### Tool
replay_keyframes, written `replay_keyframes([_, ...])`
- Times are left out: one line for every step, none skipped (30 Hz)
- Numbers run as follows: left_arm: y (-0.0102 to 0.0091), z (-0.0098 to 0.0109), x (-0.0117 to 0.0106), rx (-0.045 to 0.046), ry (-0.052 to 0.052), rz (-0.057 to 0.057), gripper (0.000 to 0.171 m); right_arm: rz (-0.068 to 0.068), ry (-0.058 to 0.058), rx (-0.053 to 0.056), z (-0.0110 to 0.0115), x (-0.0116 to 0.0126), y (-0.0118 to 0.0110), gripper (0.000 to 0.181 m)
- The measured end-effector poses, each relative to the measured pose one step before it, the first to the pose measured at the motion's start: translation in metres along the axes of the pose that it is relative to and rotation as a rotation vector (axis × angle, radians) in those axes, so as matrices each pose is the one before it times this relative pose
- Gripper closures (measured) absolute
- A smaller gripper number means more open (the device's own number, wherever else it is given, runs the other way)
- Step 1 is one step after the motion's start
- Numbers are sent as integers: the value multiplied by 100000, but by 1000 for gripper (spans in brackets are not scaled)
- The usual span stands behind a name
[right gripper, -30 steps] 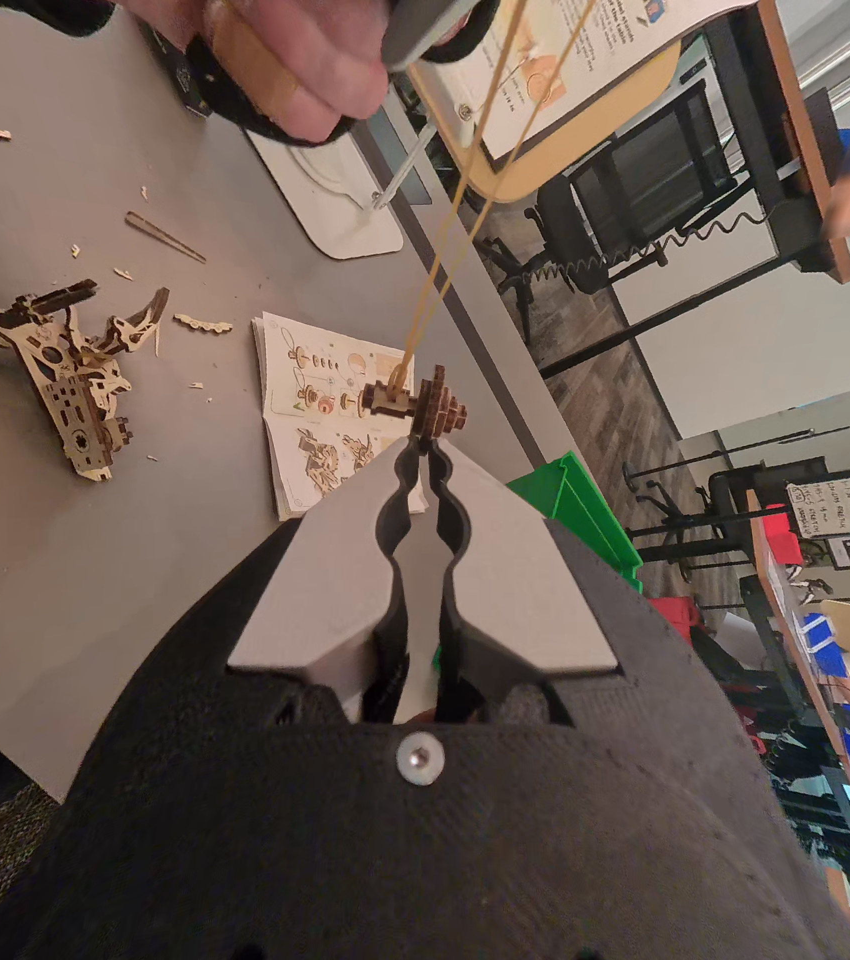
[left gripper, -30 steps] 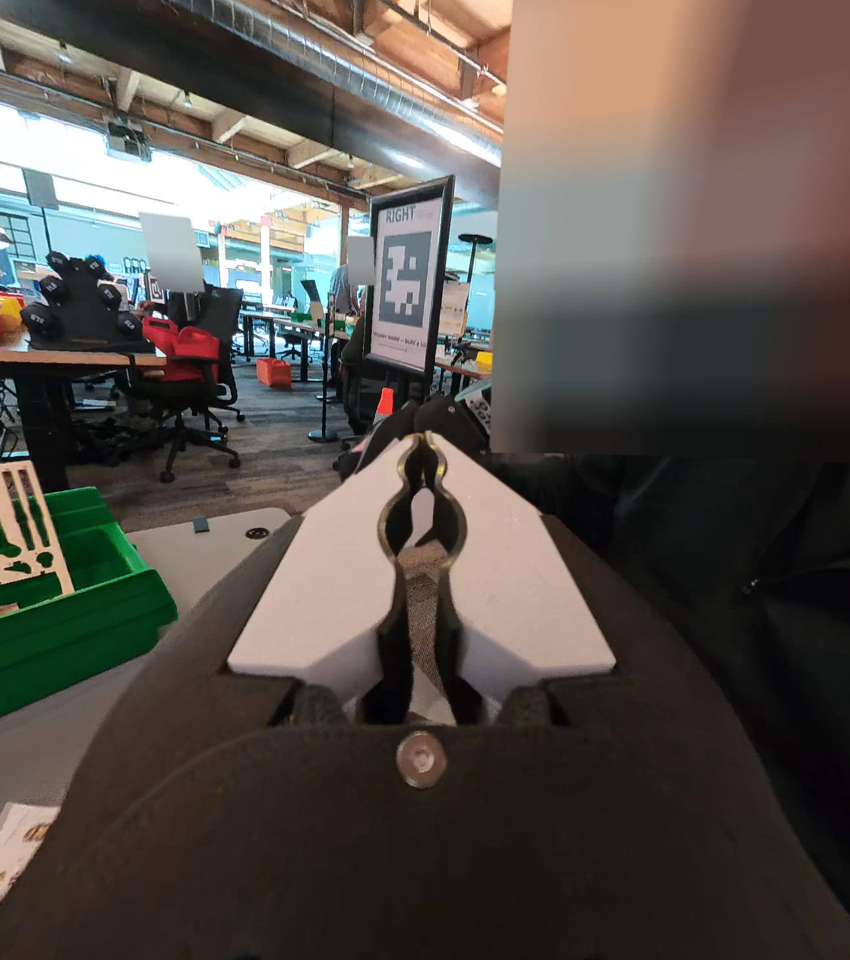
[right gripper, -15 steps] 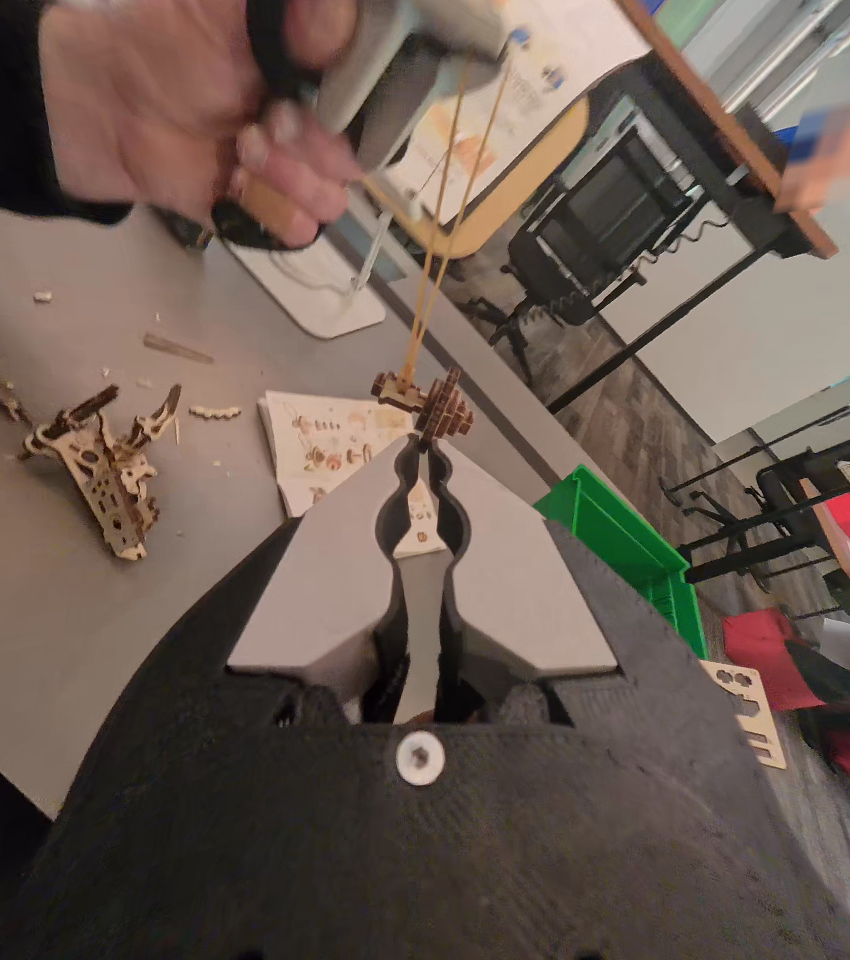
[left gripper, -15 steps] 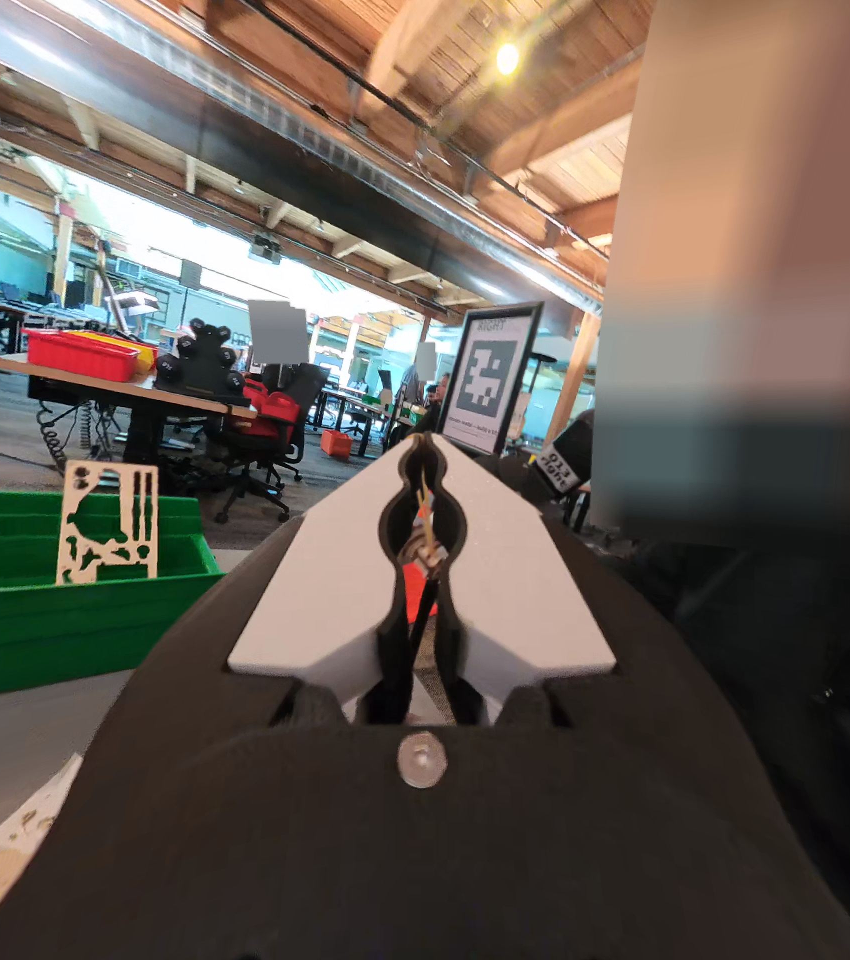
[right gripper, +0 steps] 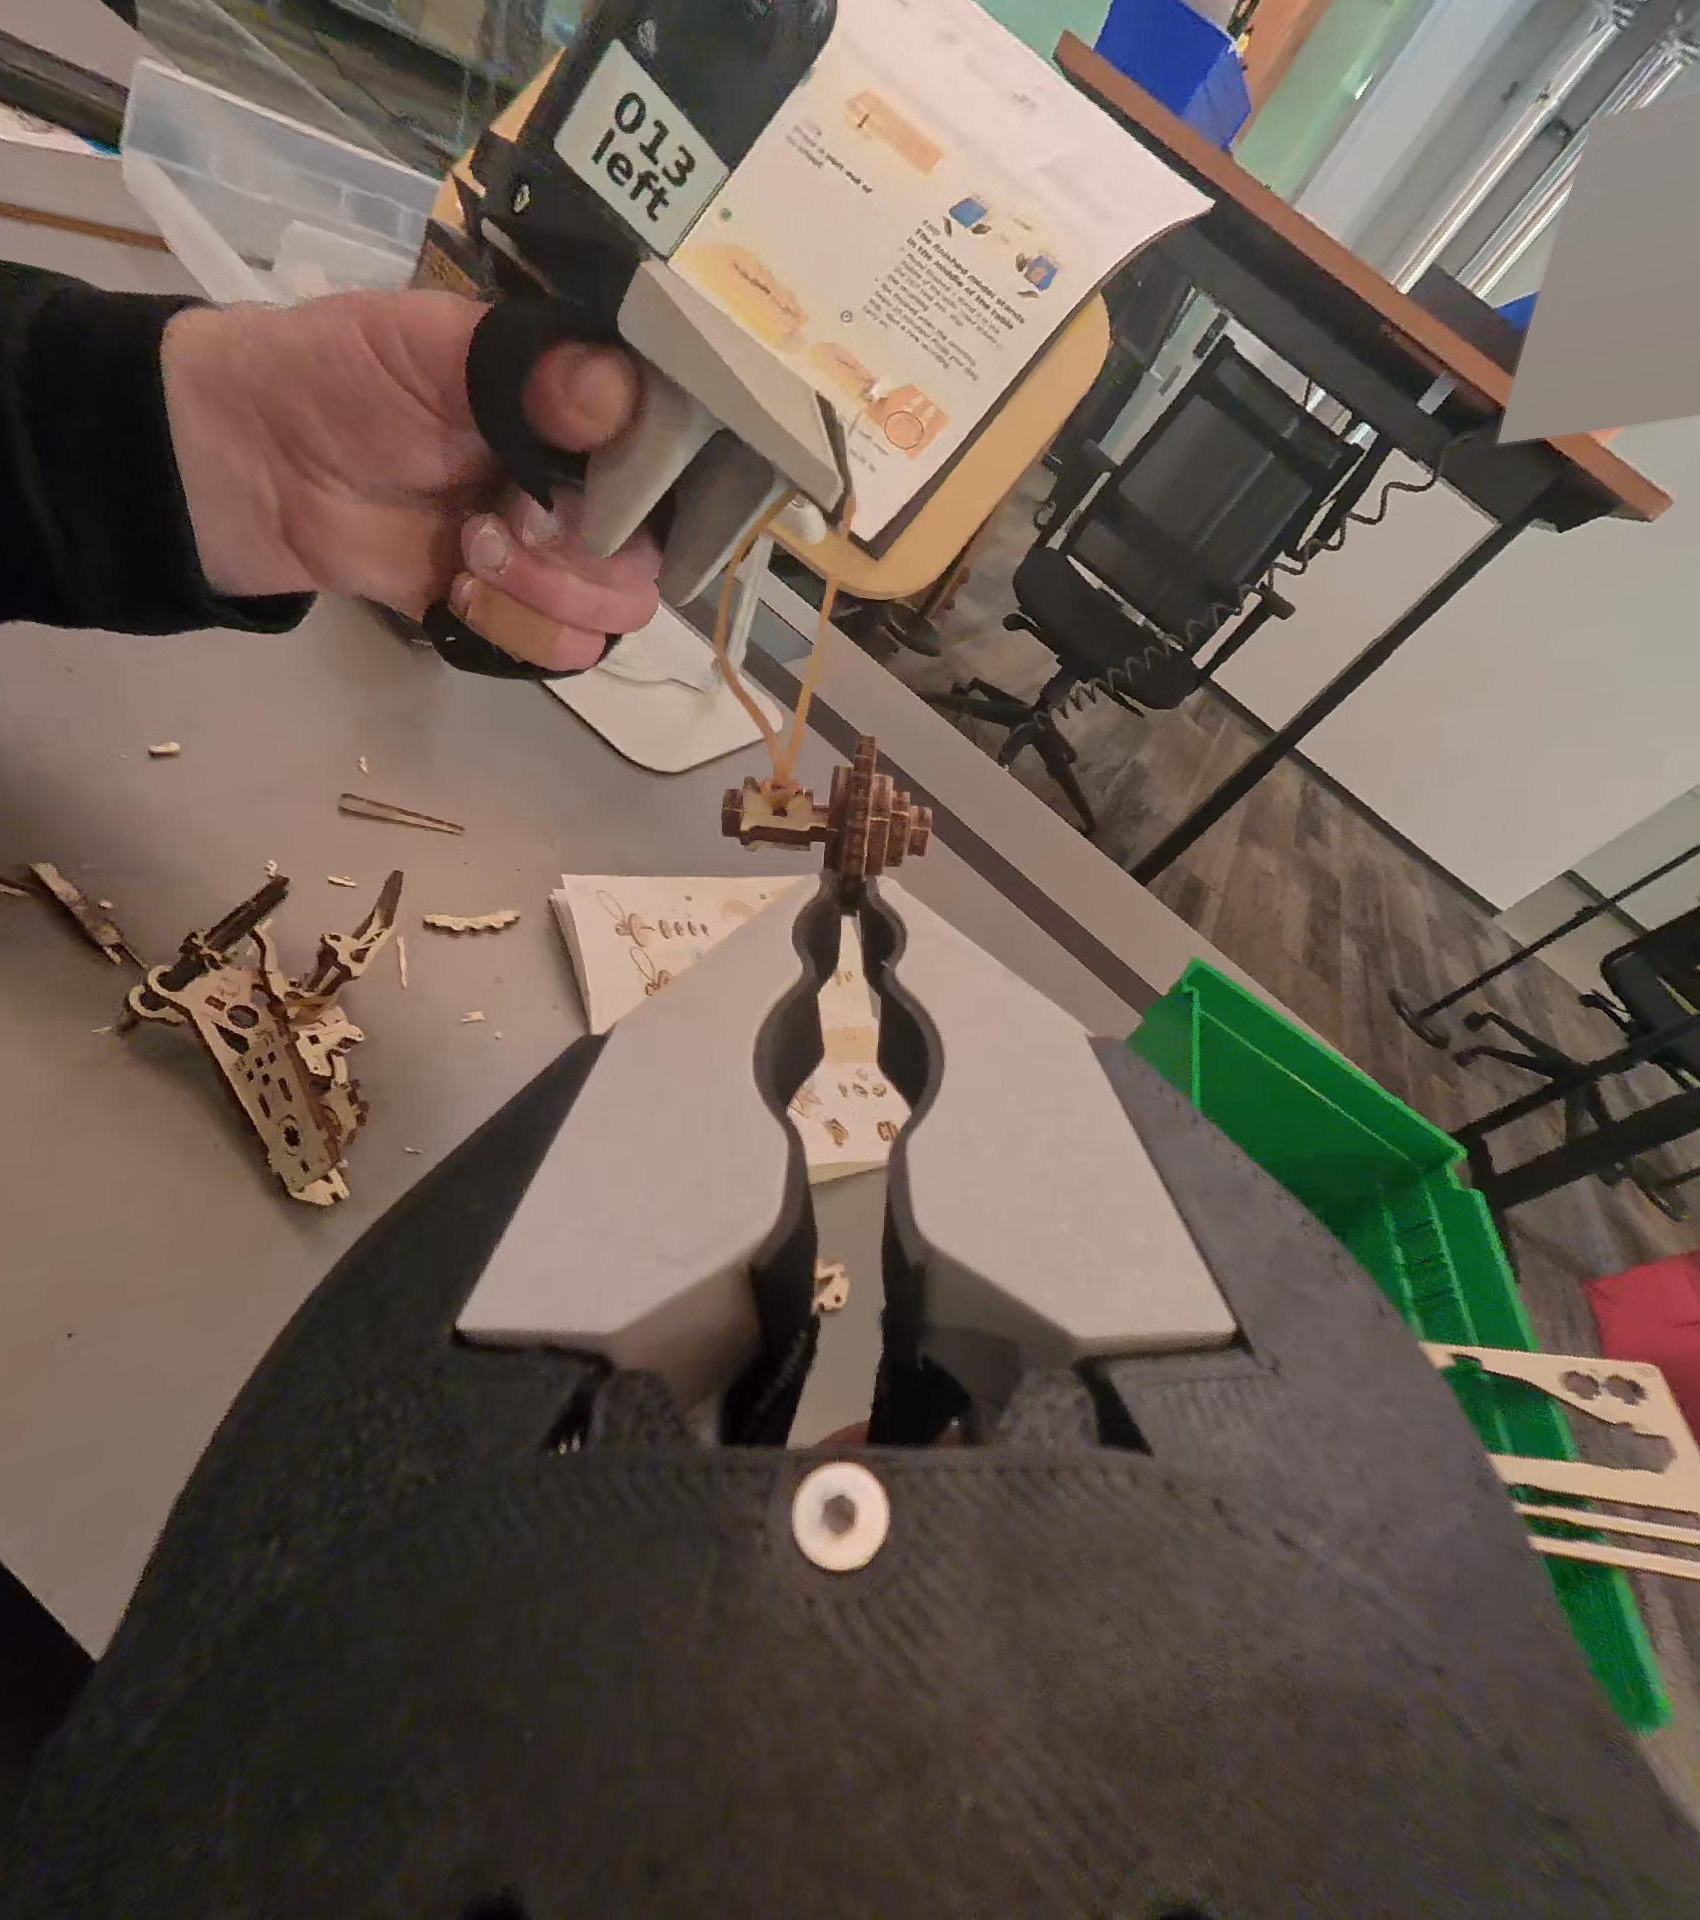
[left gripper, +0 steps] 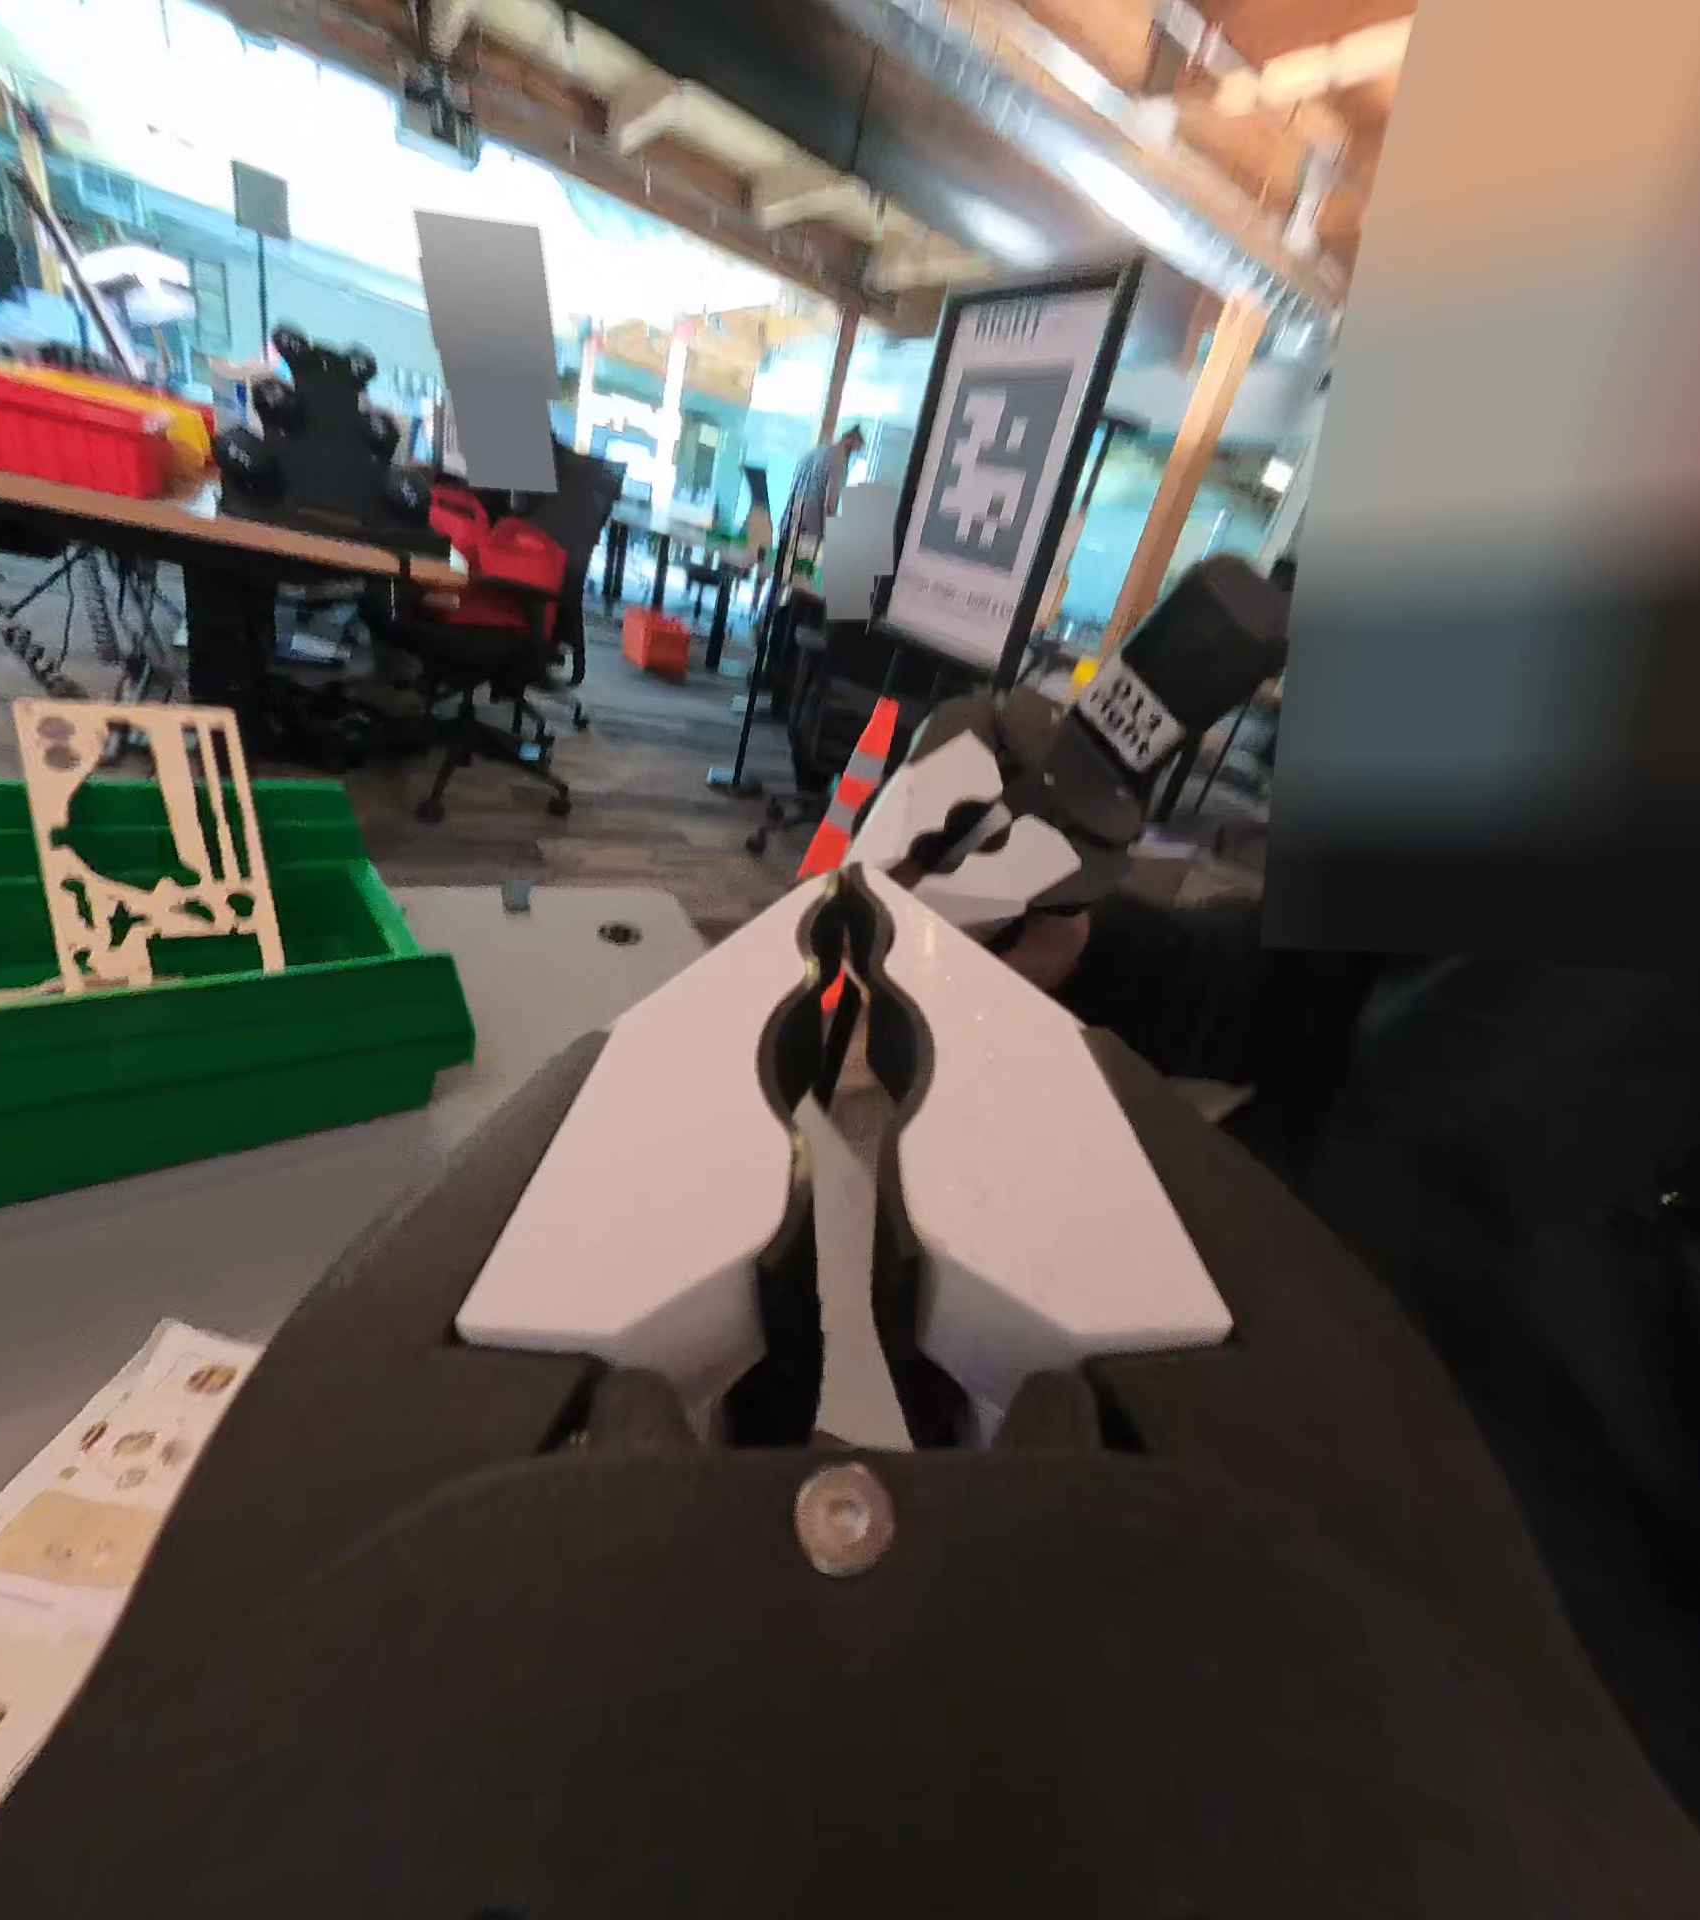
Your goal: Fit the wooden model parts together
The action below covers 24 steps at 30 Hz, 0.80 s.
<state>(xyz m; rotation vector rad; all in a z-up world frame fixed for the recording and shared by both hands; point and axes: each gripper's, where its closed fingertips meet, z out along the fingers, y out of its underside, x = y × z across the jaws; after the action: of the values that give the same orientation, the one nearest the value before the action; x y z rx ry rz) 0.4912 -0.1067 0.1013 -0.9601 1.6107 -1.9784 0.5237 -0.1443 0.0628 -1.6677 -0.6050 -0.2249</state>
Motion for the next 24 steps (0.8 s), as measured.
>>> replay_keyframes([638, 109, 233, -5219, -431, 1208, 171, 940, -710, 1035, 121, -160, 102, 181])
replay_keyframes([359, 2, 282, -2633, -572, 537, 171, 348, -663, 687, 122, -201, 177, 181])
replay_keyframes([259, -124, 30, -1234, -2440, 519, 171, 590, -910, 498, 136, -273, 233, 181])
replay_keyframes([632, -125, -18, -3088, -2512, 171, 171, 1101, -1226, 940, 131, -363, 240, 181])
replay_keyframes([922, -86, 70, -4435, -1662, 102, 171, 1554, -1243, 1100, 133, -391, 278, 181])
replay_keyframes([975, -39, 154, -4243, -1256, 392, 171, 1562, -1026, 1029, 138, -388, 339, 181])
replay_keyframes([972, 0, 316, -4006, -99, -88, 171, 1308, -1029, 828, 150, -418, 383, 181])
replay_keyframes([903, 47, 400, -3433, 900, -1230, 171, 1297, -1288, 660, 178, -475, 423, 181])
replay_keyframes([560, 5, 139, -1168, -750, -1305, 171, 1461, -1741, 670, 201, -580, 425, 181])
replay_keyframes([468, -10, 178, -742, -374, -1299, 171, 1163, -1567, 357, 205, -563, 476, 181])
replay_keyframes([652, -5, 216, -2120, 112, -1235, 171, 824, -1144, 140, 179, -492, 495, 181])
replay_keyframes([508, -65, 62, -1103, -941, -974, 171, 1314, -1238, 256, 148, -459, 461, 181])
replay_keyframes([401, -72, 255, 296, 236, -1717, 171, 2235, -1484, 357, 139, -438, 415, 181])
replay_keyframes([571, -41, 511, 49, 1757, -1548, 171, 2435, -1738, 712, 126, -444, 340, 181])
replay_keyframes([577, -76, 80, 669, -1415, 22, 171, 1792, -1801, 893, 117, -435, 246, 181])
replay_keyframes([713, -73, -169, 11, -2446, -73, 171, 1301, -1846, 636, 132, -383, 251, 181])
replay_keyframes([896, -19, -223, -1052, -1858, -840, 171, 1466, -1580, 383, 166, -255, 281, 181])
replay_keyframes([678, -67, -388, 100, -2255, -650, 171, 1992, -1249, 470, 170, -127, 284, 181])
replay_keyframes([337, -140, -296, 2085, -919, -964, 171, 2228, -998, 606, 174, -32, 265, 181])
replay_keyframes([144, -157, -77, 2625, 1197, -1673, 171, 1901, -939, 321, 184, 7, 285, 181])
replay_keyframes([5, -175, -144, 2549, 862, -775, 171, 1355, -896, 63, 183, 17, 296, 181])
replay_keyframes([-17, -165, -280, 1689, -430, 483, 171, 806, -614, 5, 171, 42, 243, 181])
replay_keyframes([103, -101, -310, 140, -637, 715, 171, 698, -822, 65, 166, 12, 213, 181])
replay_keyframes([150, -33, -228, -591, -370, 957, 171, 1085, -953, 234, 169, 2, 182, 181])
